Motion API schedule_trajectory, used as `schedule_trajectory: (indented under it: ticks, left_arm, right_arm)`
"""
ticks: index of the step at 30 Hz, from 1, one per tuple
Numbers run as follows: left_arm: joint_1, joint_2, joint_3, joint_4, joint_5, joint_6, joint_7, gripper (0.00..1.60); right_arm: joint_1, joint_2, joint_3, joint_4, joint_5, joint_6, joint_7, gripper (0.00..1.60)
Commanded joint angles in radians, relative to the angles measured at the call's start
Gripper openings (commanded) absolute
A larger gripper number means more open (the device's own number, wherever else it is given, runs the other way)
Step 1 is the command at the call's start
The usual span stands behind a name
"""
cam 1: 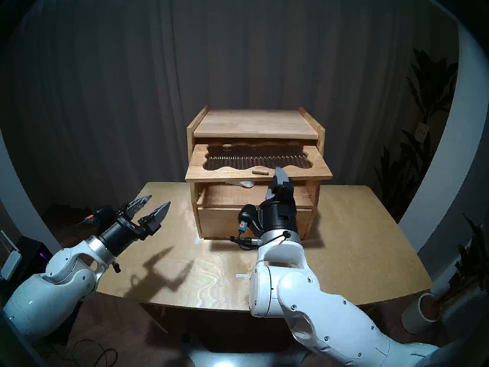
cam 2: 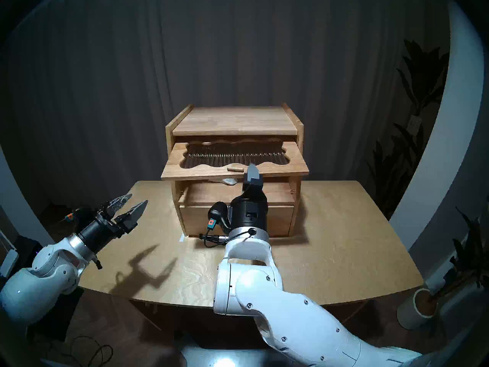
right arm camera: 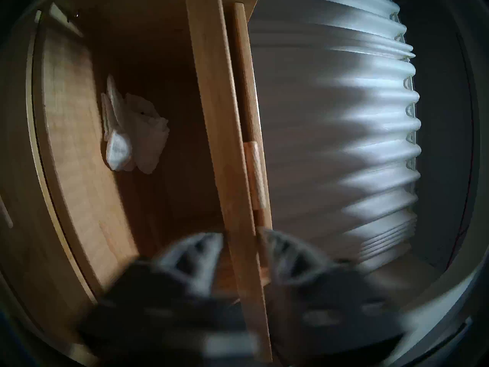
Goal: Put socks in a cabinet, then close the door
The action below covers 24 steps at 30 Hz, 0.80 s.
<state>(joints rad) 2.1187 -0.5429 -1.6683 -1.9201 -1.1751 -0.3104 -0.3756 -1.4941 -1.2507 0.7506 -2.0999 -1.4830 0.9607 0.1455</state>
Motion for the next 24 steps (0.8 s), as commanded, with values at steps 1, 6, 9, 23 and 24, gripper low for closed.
schedule_trajectory:
  ticks: [1,6,9,23,24]
  left_arm:
    - [-0.005,-0.002,-0.012,-0.008,0.0,-0.008,0.002,1.6]
    - [-0.005,-0.002,-0.013,-0.009,0.0,-0.009,0.002,1.6]
    - [-0.004,-0.002,-0.013,-0.009,0.0,-0.009,0.002,1.6]
    - [-0.005,-0.002,-0.013,-0.009,0.0,-0.009,0.002,1.6]
    - [-0.005,-0.002,-0.012,-0.008,0.0,-0.009,0.002,1.6]
  right_arm:
    - [-0.006,-0.061,0.032,-0.011,-0.026,-0.001,-0.005,1.39]
    - [-0.005,-0.105,0.059,0.016,-0.041,-0.001,0.005,1.26]
    - [0.004,-0.161,0.093,0.05,-0.053,-0.001,0.026,1.03]
    - [0.015,-0.079,0.01,0.013,-0.061,-0.001,0.101,0.0]
    - [0.011,-0.067,0.005,0.002,-0.063,-0.001,0.1,0.0]
